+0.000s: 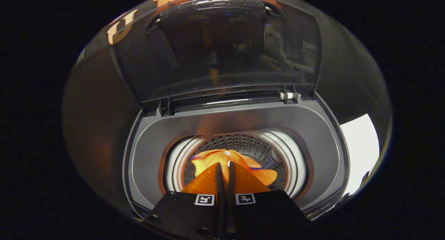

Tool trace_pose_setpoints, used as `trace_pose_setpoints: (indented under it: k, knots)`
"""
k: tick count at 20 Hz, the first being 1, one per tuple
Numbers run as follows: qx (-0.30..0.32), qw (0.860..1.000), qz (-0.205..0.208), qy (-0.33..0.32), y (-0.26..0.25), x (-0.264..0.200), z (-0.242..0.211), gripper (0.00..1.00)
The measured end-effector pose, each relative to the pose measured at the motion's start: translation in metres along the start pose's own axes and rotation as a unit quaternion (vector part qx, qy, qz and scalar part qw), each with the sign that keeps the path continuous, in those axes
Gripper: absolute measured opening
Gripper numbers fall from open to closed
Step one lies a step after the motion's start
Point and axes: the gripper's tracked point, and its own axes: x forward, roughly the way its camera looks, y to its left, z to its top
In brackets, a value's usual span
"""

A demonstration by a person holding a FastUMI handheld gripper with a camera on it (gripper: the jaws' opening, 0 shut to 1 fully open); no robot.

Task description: Put the clothes into the washing machine and then close the washing machine lid.

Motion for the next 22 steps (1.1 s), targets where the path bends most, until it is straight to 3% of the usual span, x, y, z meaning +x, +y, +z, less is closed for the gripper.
trace_pose_setpoints:
  k: [3, 11, 15, 22]
  knots:
    - [0.005, 1.000, -0.010, 0.023, -0.003, -0.001, -0.003, 0.13]
    - [0.003, 1.000, -0.010, -0.001, -0.002, -0.009, 0.011, 0.99]
    - [0.007, 0.999, -0.002, -0.051, 0.007, -0.041, 0.039, 0.99]
    - [-0.029, 0.980, 0.012, -0.199, 0.034, -0.147, 0.166, 0.99]
